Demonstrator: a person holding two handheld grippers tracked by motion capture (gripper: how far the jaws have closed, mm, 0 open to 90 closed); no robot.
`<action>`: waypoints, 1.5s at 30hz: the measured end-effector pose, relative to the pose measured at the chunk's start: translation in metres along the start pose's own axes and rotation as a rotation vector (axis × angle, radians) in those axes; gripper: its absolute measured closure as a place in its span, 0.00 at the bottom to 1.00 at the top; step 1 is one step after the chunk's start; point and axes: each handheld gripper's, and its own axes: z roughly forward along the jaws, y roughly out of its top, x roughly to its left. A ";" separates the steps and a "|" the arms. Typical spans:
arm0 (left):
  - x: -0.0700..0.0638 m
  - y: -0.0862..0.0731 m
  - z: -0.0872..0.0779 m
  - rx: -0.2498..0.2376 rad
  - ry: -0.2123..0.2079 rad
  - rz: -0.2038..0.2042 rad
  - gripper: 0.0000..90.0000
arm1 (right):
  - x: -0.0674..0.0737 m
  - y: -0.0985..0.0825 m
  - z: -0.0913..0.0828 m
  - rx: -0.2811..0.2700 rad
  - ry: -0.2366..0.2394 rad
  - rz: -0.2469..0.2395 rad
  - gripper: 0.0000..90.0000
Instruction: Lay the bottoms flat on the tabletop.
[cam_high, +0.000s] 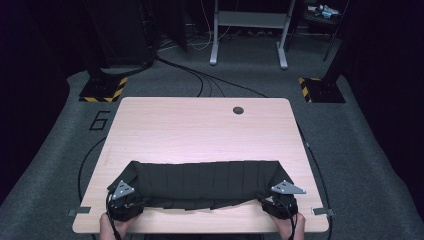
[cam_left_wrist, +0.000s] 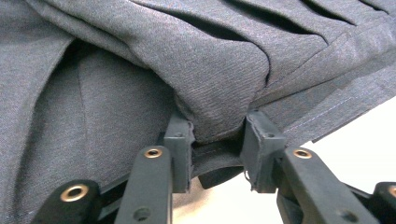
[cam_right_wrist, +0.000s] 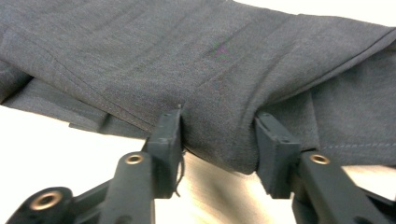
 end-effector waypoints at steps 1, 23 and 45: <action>0.000 0.001 0.000 -0.005 0.000 -0.007 0.76 | 0.000 0.000 0.000 -0.006 -0.006 -0.011 0.69; 0.000 0.012 -0.009 -0.039 0.000 0.041 0.82 | -0.001 0.010 -0.008 -0.027 -0.010 -0.033 0.89; 0.005 0.034 -0.018 -0.089 -0.008 0.053 0.84 | -0.005 0.034 -0.019 -0.079 -0.019 -0.053 0.91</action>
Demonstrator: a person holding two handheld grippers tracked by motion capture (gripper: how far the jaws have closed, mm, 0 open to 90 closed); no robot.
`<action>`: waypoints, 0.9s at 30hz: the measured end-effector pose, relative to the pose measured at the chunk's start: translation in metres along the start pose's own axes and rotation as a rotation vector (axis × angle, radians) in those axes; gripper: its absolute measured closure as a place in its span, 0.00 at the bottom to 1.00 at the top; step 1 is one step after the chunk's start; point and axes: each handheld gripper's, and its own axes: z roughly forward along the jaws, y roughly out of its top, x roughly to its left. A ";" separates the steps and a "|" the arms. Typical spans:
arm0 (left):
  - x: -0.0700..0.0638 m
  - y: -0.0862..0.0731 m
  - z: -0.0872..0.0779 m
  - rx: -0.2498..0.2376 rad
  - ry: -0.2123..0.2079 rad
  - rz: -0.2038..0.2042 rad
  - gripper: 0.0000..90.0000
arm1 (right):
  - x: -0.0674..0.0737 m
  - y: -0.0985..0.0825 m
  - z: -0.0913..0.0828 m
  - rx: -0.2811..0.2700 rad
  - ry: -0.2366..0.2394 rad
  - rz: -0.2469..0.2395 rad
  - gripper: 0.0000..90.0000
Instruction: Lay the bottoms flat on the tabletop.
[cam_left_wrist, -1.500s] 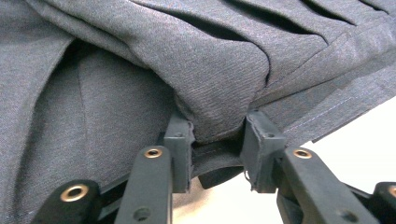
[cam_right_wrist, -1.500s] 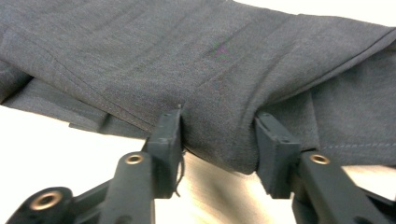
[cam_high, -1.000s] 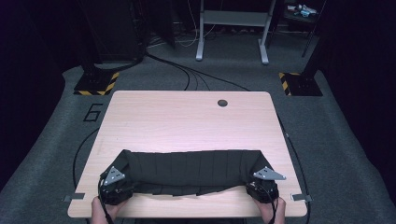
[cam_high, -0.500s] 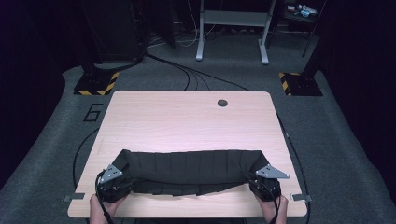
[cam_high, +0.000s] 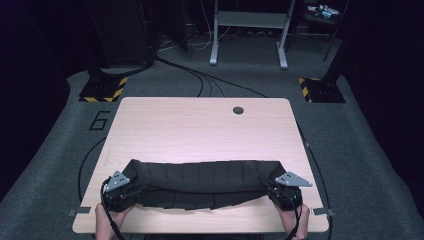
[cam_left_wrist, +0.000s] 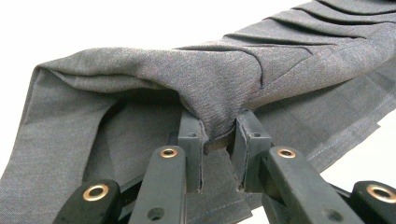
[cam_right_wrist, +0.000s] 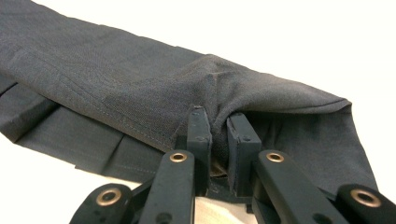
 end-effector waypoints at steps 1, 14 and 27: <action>0.000 0.001 0.000 -0.001 -0.001 -0.007 0.84 | 0.000 0.001 0.000 -0.003 -0.001 0.002 0.91; 0.005 0.015 0.000 -0.027 0.006 0.005 0.84 | -0.004 0.019 0.000 -0.018 -0.012 -0.021 0.91; 0.010 0.026 0.000 -0.030 0.006 0.011 0.84 | -0.010 0.039 0.004 -0.016 -0.017 -0.033 0.91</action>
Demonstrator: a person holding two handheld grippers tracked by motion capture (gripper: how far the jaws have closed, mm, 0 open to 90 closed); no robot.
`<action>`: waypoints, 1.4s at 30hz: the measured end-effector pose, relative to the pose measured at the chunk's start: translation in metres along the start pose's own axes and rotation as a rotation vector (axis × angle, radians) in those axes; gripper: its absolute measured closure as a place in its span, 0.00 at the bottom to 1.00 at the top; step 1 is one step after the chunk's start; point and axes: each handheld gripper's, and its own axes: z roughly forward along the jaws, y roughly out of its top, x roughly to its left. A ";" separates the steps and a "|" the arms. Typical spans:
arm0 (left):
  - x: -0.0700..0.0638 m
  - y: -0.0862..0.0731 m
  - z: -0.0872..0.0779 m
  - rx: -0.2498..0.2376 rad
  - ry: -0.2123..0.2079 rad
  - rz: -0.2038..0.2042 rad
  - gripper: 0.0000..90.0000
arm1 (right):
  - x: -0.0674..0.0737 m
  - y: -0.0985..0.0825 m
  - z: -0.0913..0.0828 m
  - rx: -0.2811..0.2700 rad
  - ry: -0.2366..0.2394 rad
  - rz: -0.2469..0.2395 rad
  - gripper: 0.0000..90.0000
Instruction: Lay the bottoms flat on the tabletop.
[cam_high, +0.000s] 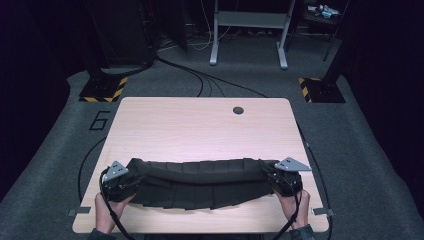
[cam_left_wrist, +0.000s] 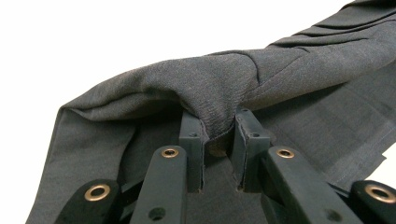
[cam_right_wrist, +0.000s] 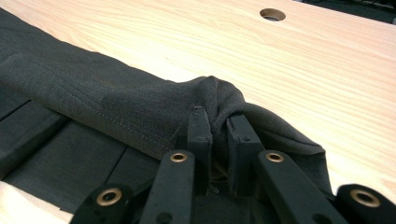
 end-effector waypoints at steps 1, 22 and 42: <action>0.000 0.001 0.000 -0.002 0.002 0.000 0.84 | 0.000 0.001 0.000 0.003 0.000 0.003 0.91; 0.015 0.026 0.011 0.002 0.016 0.008 0.85 | -0.016 0.033 0.017 0.015 -0.001 -0.009 0.91; 0.039 0.055 0.039 0.046 0.032 -0.014 0.85 | -0.042 0.072 0.063 0.088 -0.016 0.018 0.91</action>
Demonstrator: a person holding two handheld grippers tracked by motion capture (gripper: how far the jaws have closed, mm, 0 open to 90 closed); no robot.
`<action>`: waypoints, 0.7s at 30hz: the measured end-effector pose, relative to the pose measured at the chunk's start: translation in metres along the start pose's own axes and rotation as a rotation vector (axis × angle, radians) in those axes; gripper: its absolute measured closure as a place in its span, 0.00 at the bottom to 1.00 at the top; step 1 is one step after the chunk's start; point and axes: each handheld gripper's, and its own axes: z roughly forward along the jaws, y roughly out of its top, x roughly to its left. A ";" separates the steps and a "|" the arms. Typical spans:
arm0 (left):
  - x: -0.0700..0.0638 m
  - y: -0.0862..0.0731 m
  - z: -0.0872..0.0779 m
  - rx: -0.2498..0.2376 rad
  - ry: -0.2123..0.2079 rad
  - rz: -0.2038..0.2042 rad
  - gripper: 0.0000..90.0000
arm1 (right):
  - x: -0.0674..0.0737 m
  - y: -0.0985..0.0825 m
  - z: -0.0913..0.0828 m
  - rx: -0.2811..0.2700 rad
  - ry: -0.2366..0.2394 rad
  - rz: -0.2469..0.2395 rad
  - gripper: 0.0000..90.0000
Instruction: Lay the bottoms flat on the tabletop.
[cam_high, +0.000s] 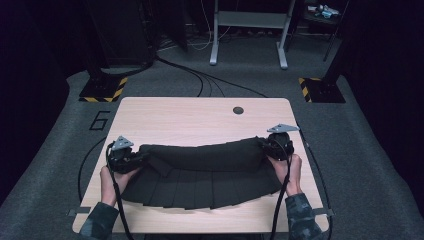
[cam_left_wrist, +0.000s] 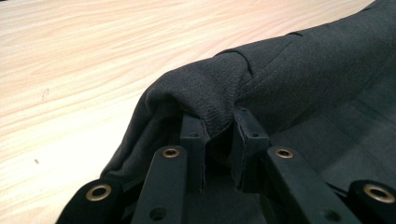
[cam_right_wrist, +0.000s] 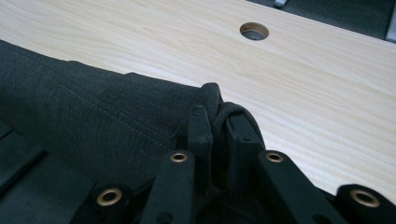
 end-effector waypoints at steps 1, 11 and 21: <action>0.002 0.002 0.002 0.004 -0.001 -0.003 0.85 | -0.001 0.002 0.003 0.004 -0.003 0.009 0.91; 0.021 0.018 0.029 0.023 0.020 -0.067 0.83 | -0.014 0.024 0.043 0.054 -0.032 0.065 0.90; 0.034 0.011 0.043 0.105 0.053 -0.093 0.54 | -0.022 0.021 0.065 0.073 -0.038 0.133 0.52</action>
